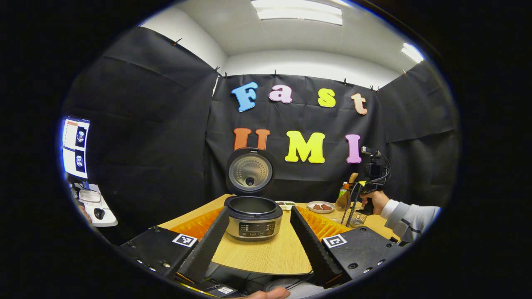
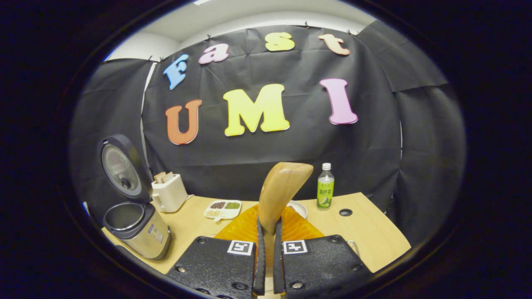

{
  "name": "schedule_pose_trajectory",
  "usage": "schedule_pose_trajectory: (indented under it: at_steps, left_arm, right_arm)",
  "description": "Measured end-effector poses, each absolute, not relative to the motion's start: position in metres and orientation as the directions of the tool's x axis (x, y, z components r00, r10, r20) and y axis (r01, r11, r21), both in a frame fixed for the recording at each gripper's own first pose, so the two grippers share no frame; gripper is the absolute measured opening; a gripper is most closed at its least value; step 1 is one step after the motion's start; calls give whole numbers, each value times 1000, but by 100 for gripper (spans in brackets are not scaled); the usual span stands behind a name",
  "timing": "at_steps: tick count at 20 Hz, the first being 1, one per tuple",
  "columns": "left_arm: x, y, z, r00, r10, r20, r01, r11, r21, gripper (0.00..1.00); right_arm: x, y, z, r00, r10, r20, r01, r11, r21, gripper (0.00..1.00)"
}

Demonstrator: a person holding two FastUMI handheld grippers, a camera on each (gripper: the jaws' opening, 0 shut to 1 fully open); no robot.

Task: Close the left gripper, press the button to open the rice cooker; take a wooden spoon from the chopstick holder with the right hand, scoop a spoonful of rice and pour it into the rice cooker, then put the wooden spoon back into the chopstick holder.

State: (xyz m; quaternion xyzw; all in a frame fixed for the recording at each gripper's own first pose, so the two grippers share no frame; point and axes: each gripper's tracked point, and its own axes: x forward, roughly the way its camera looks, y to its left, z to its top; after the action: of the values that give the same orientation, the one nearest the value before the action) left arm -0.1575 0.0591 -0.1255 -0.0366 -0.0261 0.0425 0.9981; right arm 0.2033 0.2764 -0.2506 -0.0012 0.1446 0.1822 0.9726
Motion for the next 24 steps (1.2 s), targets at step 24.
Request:
schedule_pose_trajectory:
  at_steps: [24]
  left_arm:
    - [-150,94,-154,979,202,-31,-202,979,3,94]
  right_arm:
    - [180,376,-354,745,500,-442,-394,864,314,13]
